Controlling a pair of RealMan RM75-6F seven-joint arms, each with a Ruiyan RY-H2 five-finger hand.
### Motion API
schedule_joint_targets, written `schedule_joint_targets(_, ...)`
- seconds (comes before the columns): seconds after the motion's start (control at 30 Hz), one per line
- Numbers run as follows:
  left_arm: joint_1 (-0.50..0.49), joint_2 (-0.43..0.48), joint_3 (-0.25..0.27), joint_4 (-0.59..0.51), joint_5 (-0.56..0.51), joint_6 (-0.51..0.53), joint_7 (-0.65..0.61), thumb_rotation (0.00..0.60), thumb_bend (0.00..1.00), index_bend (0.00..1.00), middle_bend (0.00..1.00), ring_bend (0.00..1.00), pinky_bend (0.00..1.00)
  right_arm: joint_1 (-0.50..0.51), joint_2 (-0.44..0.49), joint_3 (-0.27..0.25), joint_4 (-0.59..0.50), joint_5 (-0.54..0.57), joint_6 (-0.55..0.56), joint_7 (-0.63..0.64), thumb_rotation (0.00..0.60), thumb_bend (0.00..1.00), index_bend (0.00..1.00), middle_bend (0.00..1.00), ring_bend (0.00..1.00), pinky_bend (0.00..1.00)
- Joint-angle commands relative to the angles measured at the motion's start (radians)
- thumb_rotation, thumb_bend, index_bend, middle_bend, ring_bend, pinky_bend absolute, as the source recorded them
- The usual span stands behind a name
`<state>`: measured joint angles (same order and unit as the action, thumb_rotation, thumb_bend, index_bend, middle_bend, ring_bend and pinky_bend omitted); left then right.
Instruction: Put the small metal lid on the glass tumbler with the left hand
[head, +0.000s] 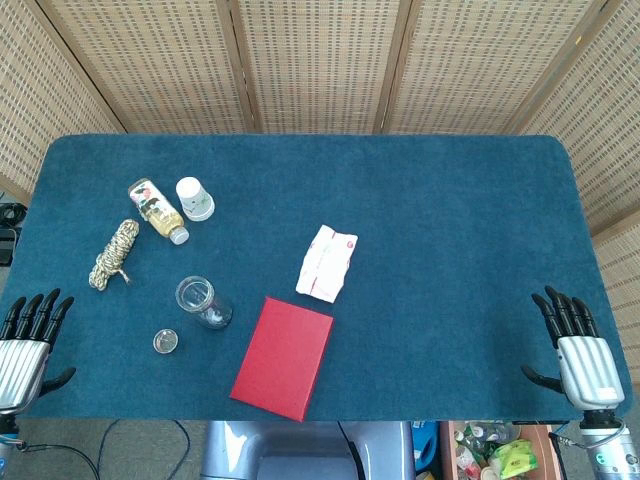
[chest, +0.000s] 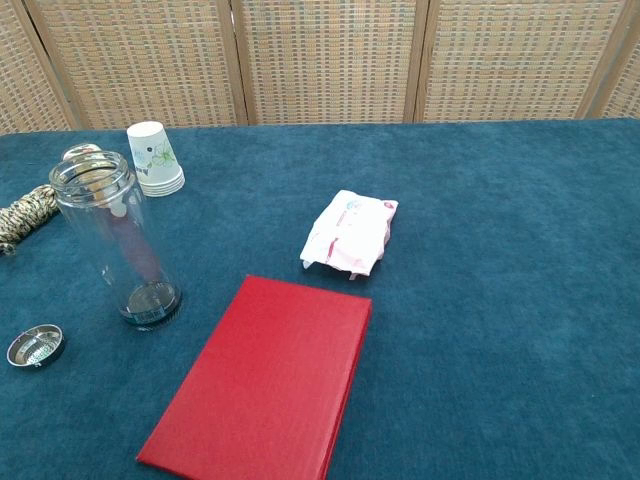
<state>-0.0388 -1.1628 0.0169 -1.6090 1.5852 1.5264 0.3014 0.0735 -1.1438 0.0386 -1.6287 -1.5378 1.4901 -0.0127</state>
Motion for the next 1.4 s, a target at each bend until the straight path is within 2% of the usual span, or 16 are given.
schedule_joint_targets(0.03,0.000,0.000,0.002,-0.002,0.002,-0.001,0.002,0.600,0.12,0.00,0.00,0.00,0.00,-0.001,0.000,-0.001,0.002,-0.003,0.002,0.002,0.600,0.00,0.00,0.00,0.00,0.00)
schedule_joint_targets(0.9,-0.023,0.004,0.010,-0.007,0.027,-0.028,-0.046,0.600,0.12,0.00,0.00,0.00,0.00,0.005,-0.008,-0.007,-0.003,-0.013,-0.012,-0.021,0.600,0.00,0.00,0.00,0.00,0.00)
schedule_joint_targets(1.3,-0.092,0.085,0.022,-0.028,0.067,-0.120,-0.159,0.600,0.12,0.00,0.00,0.00,0.00,0.005,-0.009,-0.010,-0.003,-0.019,-0.012,-0.024,0.600,0.00,0.00,0.00,0.00,0.00)
schedule_joint_targets(1.4,-0.112,0.097,0.022,-0.028,0.064,-0.152,-0.158,0.600,0.12,0.05,0.00,0.00,0.00,0.005,-0.010,-0.010,-0.003,-0.019,-0.012,-0.024,0.600,0.00,0.00,0.00,0.00,0.00)
